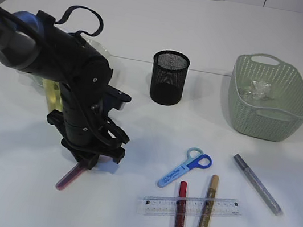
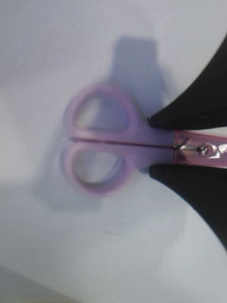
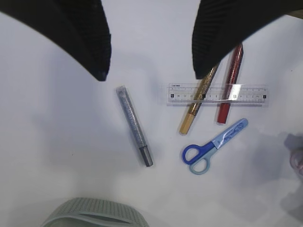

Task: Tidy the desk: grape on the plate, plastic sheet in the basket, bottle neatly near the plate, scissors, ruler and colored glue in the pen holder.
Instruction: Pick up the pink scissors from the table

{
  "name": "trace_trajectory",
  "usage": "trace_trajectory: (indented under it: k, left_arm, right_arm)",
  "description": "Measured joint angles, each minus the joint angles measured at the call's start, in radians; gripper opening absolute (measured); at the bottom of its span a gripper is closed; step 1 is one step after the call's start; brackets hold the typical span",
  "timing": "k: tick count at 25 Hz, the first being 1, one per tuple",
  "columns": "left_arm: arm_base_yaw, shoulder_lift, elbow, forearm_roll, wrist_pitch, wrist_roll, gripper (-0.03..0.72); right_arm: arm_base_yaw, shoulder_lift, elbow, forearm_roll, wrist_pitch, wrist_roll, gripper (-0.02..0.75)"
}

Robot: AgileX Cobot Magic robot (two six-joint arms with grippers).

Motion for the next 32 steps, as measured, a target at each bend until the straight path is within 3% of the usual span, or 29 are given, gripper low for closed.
trace_trajectory:
  k: [32]
  left_arm:
    - [0.000, -0.175, 0.009, -0.004, 0.004, 0.002, 0.135]
  right_arm:
    - [0.000, 0.000, 0.000, 0.000, 0.000, -0.002, 0.439]
